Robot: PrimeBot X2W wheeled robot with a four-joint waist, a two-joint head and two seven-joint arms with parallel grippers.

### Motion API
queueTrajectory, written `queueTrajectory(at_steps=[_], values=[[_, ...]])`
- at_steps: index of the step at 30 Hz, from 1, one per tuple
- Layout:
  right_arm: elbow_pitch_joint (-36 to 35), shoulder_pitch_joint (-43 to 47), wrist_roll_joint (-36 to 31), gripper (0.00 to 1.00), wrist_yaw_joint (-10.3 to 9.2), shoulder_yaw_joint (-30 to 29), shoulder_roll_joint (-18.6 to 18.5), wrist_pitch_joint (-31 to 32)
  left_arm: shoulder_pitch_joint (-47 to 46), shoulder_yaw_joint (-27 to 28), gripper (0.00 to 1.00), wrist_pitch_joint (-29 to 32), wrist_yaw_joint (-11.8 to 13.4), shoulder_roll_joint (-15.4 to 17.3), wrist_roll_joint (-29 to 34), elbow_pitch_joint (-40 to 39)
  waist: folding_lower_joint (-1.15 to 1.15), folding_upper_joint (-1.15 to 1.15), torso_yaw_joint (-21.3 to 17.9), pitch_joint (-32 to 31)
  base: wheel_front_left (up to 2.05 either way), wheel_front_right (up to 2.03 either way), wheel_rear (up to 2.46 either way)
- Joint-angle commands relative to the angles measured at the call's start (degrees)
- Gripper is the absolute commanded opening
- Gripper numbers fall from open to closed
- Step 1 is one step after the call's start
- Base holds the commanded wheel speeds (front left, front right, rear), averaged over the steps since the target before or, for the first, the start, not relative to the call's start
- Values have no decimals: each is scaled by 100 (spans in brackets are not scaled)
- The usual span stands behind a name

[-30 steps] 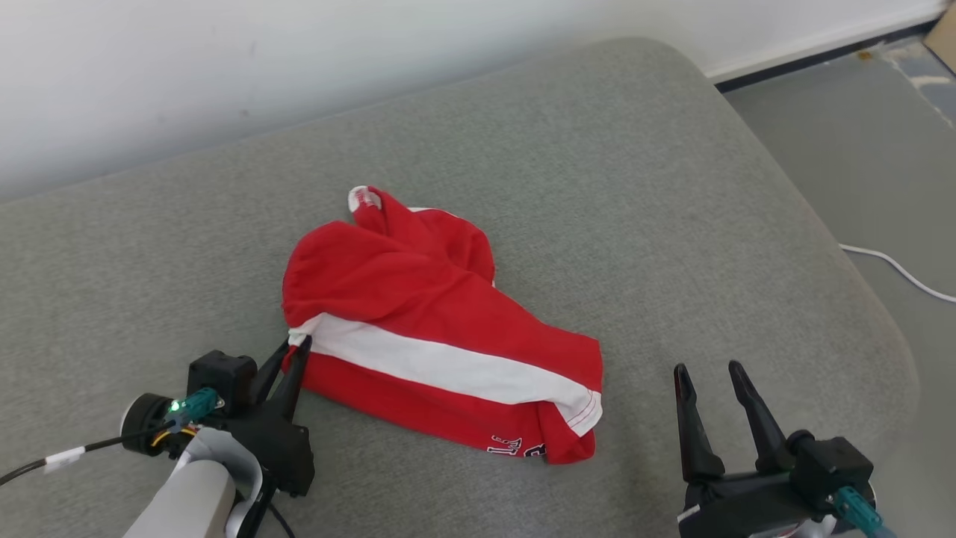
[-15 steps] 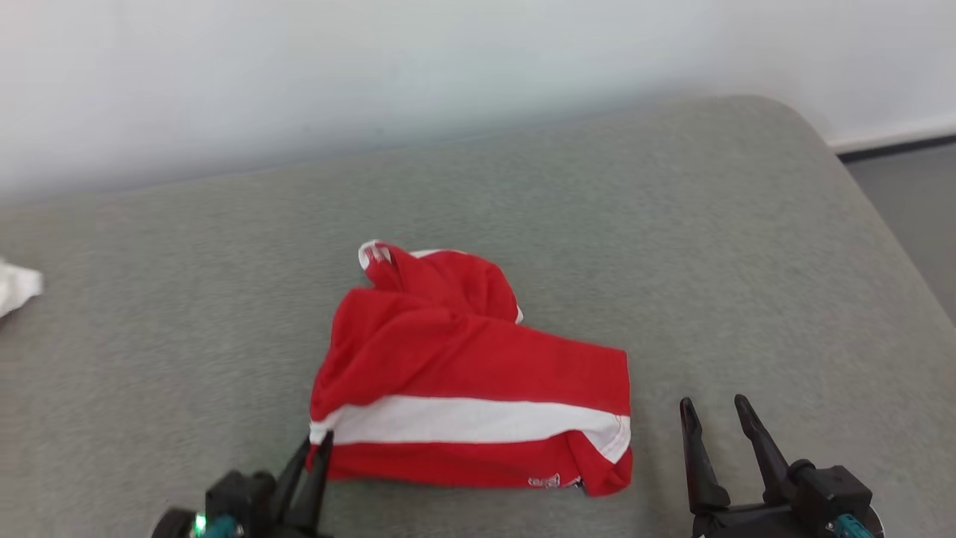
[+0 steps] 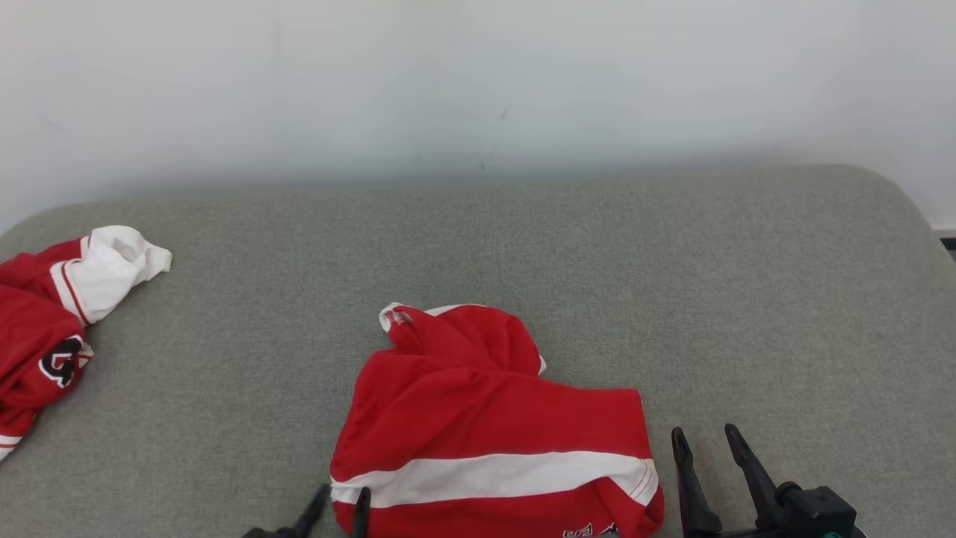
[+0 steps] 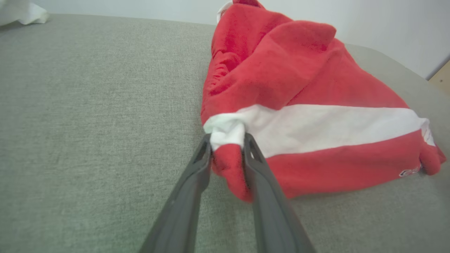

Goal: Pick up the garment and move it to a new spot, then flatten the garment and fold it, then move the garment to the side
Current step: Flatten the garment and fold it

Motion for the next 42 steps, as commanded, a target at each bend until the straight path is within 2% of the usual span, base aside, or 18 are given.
queueTrajectory(at_steps=[1,8,18,24,39,40,41,42], values=[[18,56,10,100,20,2,4,-2,52,89,100,-20,7,-41,-14,-52,1,0,88,-148,0,0,0],[86,126,53,100,20,-38,5,-2,265,635,100,-20,-29,-161,198,-522,1,0,113,-286,0,0,0],[141,244,10,100,20,-166,5,-2,492,1211,100,-20,-39,-201,374,-540,1,0,108,-341,0,0,0],[232,285,41,100,20,-144,5,-3,570,1370,100,-20,-43,-259,439,-535,1,0,113,-320,0,0,0],[1726,-371,283,100,20,330,5,-2,521,1477,100,-20,-46,-384,541,-834,1,0,264,-249,0,0,0],[1859,-420,310,97,20,368,4,-2,518,1473,100,-20,-46,-387,541,-832,1,0,289,-249,0,0,0],[1940,-486,343,83,20,397,5,-3,516,1474,100,-20,-46,-388,538,-831,1,0,309,-249,0,0,0],[1997,-541,363,58,20,398,2,-3,511,1462,100,-20,-46,-392,536,-832,1,0,331,-247,0,0,0]])
